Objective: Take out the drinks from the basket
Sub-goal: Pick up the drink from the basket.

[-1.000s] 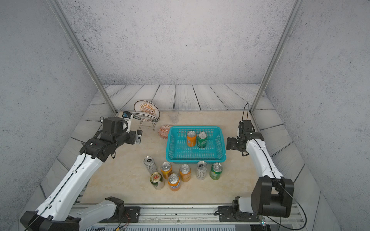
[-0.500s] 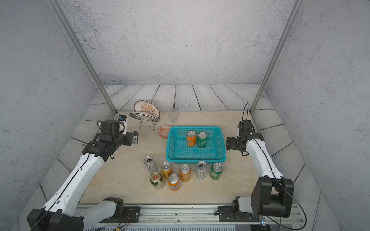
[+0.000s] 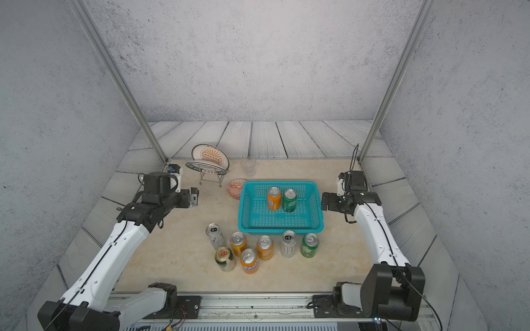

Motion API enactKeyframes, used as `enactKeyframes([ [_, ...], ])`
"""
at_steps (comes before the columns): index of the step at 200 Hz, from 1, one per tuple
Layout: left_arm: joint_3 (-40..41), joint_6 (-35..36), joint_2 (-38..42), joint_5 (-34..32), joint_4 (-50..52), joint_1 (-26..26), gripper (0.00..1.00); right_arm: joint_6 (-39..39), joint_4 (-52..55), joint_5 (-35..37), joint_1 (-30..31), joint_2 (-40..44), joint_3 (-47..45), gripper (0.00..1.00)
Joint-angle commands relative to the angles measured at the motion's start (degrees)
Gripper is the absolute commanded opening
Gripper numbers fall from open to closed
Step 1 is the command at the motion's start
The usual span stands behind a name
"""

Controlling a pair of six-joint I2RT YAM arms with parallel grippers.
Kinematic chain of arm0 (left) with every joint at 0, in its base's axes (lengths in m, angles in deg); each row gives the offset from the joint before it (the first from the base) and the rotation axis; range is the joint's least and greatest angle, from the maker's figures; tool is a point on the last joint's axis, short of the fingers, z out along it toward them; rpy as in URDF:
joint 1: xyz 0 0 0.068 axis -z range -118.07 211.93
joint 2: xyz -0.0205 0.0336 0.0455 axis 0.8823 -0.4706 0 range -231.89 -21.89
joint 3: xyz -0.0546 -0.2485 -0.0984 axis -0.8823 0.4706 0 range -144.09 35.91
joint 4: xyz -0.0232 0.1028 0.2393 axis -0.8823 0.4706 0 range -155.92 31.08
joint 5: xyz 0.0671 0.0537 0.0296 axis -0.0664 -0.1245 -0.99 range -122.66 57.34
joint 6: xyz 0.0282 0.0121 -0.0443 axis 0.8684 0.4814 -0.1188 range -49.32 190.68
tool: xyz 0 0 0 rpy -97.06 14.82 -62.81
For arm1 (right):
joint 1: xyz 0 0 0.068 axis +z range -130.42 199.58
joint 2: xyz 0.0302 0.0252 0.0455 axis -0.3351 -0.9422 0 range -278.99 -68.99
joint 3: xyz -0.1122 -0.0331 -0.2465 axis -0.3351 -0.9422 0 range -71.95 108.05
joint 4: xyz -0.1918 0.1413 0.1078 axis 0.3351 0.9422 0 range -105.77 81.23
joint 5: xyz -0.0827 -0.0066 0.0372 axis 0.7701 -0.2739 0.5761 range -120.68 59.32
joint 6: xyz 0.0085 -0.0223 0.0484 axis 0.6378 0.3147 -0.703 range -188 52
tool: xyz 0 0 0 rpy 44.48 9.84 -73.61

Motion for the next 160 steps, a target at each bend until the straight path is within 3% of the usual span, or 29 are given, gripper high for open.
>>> enactKeyframes([
  [1,0.5,-0.8,1.0,0.1,-0.2,-0.6,0.99,-0.9,0.0,-2.1,1.0,0.9,1.9,0.99],
  [57,1.1,-1.7,1.0,0.7,0.1,-0.6,0.99,-2.0,0.0,0.5,8.1,-3.0,6.6,0.99],
  [106,1.9,-1.9,1.3,0.4,-0.5,-0.5,0.99,-0.8,1.2,5.7,17.1,-11.0,13.6,0.99],
  [160,1.9,-2.0,0.2,0.3,0.0,-0.6,0.99,-0.4,0.9,7.4,22.6,-18.1,17.8,0.99],
])
